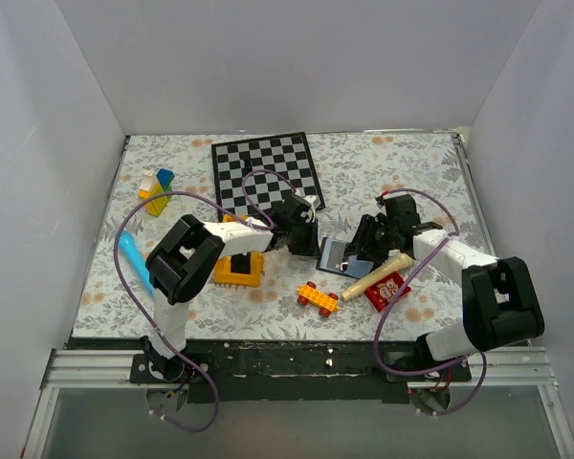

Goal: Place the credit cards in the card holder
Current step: Insert the credit card into the card holder, then close the card holder at the center of the board.

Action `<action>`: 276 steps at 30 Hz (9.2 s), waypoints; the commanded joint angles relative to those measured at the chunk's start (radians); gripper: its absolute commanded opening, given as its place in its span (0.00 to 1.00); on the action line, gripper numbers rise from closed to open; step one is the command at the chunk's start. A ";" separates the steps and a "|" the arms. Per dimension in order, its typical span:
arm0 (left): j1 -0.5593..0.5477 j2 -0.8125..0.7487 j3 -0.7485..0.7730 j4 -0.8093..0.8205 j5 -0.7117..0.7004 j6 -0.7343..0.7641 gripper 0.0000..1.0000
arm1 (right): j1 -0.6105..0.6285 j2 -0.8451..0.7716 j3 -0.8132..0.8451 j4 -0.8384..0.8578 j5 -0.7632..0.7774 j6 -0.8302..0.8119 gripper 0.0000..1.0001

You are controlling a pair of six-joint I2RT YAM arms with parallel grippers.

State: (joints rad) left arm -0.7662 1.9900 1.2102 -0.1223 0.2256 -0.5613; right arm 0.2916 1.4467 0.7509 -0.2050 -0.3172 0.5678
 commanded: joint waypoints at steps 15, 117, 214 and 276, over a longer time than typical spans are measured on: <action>-0.015 0.033 0.005 -0.046 0.011 0.008 0.07 | 0.006 0.073 0.039 -0.017 0.061 -0.036 0.01; -0.031 -0.080 -0.169 0.023 -0.022 -0.120 0.04 | 0.147 -0.066 0.242 -0.177 0.011 -0.094 0.01; -0.110 -0.290 -0.143 -0.077 -0.270 -0.061 0.02 | 0.142 0.205 0.087 0.022 0.075 -0.135 0.53; -0.108 -0.063 -0.136 -0.119 -0.298 -0.104 0.01 | 0.132 0.133 0.022 0.174 -0.223 -0.118 0.13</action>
State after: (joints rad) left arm -0.8719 1.8511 1.0946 -0.2543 -0.0738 -0.6647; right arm 0.4061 1.6390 0.7937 -0.0200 -0.5125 0.4473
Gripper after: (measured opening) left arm 0.020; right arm 0.220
